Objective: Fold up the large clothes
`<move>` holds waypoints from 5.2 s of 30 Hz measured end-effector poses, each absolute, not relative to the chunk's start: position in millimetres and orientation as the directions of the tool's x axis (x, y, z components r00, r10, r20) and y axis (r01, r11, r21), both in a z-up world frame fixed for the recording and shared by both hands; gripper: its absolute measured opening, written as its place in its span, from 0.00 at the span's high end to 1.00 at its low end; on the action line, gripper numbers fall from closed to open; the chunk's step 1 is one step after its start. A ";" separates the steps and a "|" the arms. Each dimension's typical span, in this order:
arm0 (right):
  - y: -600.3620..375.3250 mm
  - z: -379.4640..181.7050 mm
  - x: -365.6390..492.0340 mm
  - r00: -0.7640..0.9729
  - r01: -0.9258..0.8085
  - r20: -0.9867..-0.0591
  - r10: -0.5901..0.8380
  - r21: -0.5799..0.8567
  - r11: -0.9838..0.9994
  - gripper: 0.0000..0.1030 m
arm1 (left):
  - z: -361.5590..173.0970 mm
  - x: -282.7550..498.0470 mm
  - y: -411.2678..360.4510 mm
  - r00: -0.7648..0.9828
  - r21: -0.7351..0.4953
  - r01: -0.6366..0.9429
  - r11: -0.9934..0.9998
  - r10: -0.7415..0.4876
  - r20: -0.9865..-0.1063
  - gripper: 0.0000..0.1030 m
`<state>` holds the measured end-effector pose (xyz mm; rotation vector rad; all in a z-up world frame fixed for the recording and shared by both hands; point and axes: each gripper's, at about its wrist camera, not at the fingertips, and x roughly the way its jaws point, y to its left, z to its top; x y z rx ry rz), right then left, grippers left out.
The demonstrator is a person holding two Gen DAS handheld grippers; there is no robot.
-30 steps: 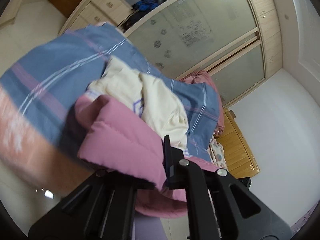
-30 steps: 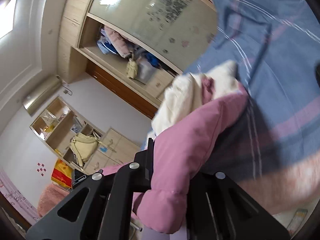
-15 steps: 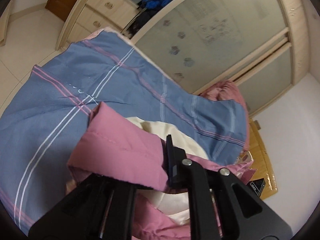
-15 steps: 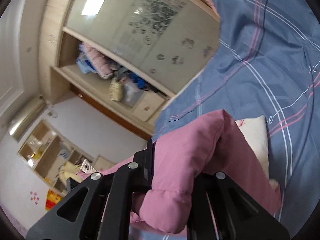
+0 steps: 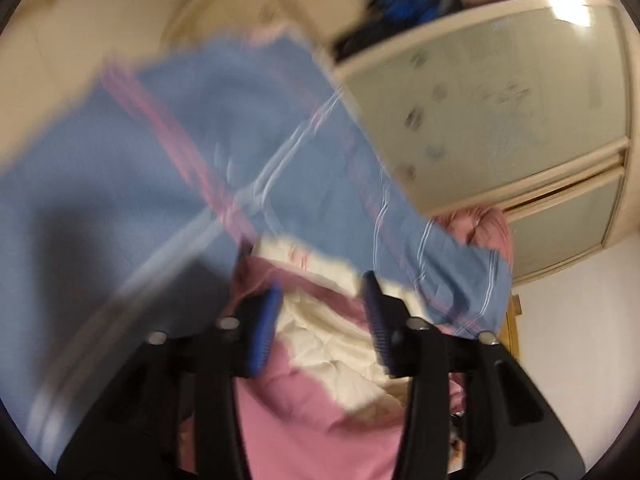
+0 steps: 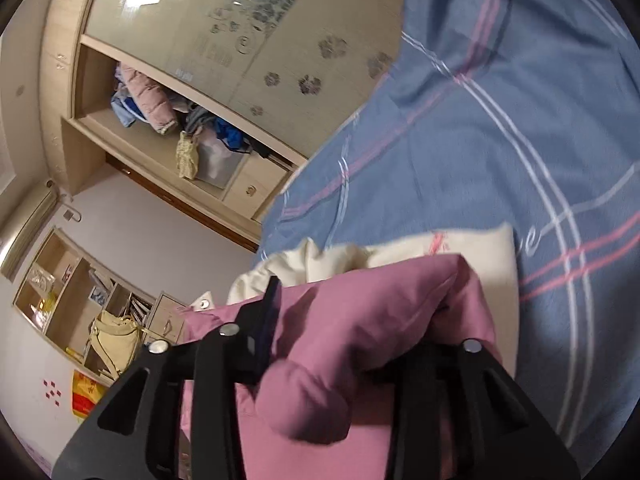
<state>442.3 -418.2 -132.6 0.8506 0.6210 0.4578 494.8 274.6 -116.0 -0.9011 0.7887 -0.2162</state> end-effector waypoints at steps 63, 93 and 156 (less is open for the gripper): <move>-290.4 -172.4 514.0 0.734 0.030 -0.672 0.097 0.175 0.984 0.25 | -186.5 574.4 64.3 0.611 -0.032 -0.142 0.989 0.062 -0.789 0.05; -295.4 -171.2 385.6 0.773 0.017 -0.634 -0.017 -0.007 1.000 0.21 | -188.5 438.0 103.1 0.643 -0.104 -0.144 0.984 0.013 -0.766 0.15; -191.0 -59.4 154.2 0.864 0.086 -0.490 -0.113 -0.078 0.993 0.01 | -66.0 171.5 0.1 0.825 0.097 -0.038 0.995 0.086 -0.558 0.02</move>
